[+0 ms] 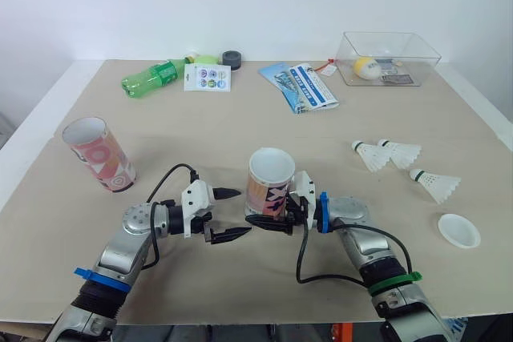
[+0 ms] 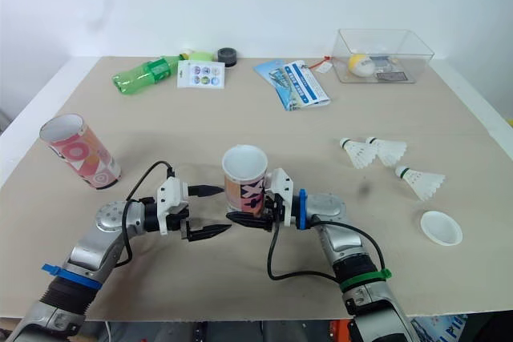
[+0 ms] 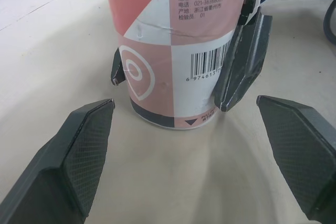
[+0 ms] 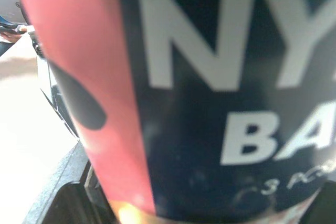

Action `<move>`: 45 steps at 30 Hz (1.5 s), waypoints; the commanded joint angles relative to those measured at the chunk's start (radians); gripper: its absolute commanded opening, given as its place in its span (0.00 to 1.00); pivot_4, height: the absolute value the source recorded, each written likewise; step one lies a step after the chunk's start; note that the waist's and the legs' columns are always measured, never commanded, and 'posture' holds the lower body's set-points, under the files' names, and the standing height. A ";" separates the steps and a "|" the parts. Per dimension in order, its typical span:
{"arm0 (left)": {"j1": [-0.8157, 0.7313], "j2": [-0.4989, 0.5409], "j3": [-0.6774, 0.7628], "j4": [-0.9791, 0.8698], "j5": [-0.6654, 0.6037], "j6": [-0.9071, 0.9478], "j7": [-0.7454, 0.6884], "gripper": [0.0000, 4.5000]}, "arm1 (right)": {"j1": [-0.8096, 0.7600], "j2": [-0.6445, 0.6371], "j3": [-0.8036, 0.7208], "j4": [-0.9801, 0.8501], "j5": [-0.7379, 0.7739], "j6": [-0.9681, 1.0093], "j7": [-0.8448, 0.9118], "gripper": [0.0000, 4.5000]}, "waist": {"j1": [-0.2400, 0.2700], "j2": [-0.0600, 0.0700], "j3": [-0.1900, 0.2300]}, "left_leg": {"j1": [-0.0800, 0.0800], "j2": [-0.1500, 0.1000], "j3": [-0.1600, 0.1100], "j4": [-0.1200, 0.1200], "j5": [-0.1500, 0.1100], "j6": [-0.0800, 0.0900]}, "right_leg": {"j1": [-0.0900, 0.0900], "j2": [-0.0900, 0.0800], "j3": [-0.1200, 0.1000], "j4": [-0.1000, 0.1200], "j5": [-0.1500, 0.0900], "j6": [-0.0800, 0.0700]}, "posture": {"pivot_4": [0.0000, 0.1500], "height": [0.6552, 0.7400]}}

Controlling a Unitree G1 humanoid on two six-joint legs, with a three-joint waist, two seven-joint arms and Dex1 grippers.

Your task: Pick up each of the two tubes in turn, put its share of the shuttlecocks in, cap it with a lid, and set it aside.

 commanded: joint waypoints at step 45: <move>-0.199 -0.011 -0.058 -0.055 -0.064 0.115 -0.209 1.00 | 0.397 -0.226 -1.075 -0.054 0.167 0.126 -1.019 0.72 | 0.022 0.010 0.002 | -0.003 -0.004 0.001 0.000 0.000 0.001 | -0.001 -0.003 0.003 0.000 -0.003 0.003 | 1.00 1.00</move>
